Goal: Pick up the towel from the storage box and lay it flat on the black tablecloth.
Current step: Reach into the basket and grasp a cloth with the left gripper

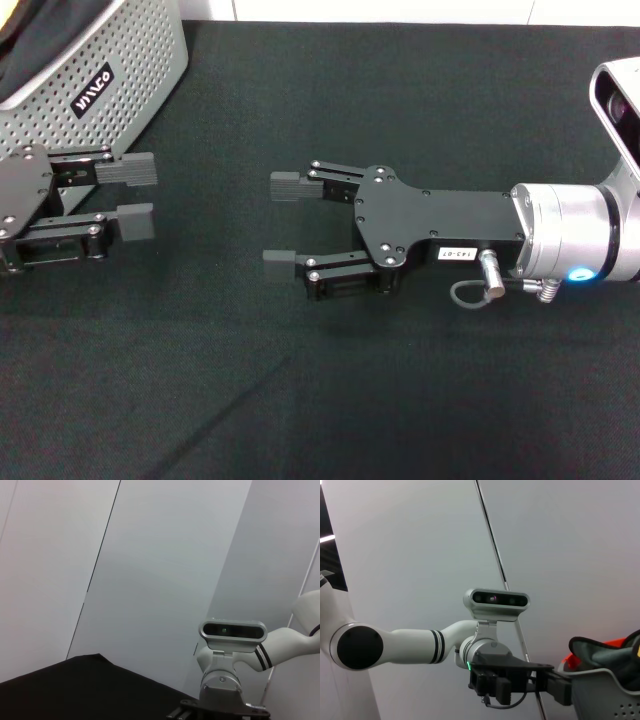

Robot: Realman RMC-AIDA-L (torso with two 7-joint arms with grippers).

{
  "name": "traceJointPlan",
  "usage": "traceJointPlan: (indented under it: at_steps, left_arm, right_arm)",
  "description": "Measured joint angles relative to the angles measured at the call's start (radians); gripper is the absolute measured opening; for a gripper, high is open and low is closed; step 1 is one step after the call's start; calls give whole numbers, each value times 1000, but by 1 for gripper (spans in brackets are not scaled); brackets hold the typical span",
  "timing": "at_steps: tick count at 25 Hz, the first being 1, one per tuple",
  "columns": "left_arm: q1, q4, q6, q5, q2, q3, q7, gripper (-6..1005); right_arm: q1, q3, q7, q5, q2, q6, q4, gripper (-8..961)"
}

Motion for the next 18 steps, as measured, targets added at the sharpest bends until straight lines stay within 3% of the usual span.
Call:
traceJointPlan:
  at_steps: [18]
  left_arm:
    - [-1,0,-10,0,-1,0,-3,630]
  right_arm:
    - [-10,0,-13,4,0,0,-1,872]
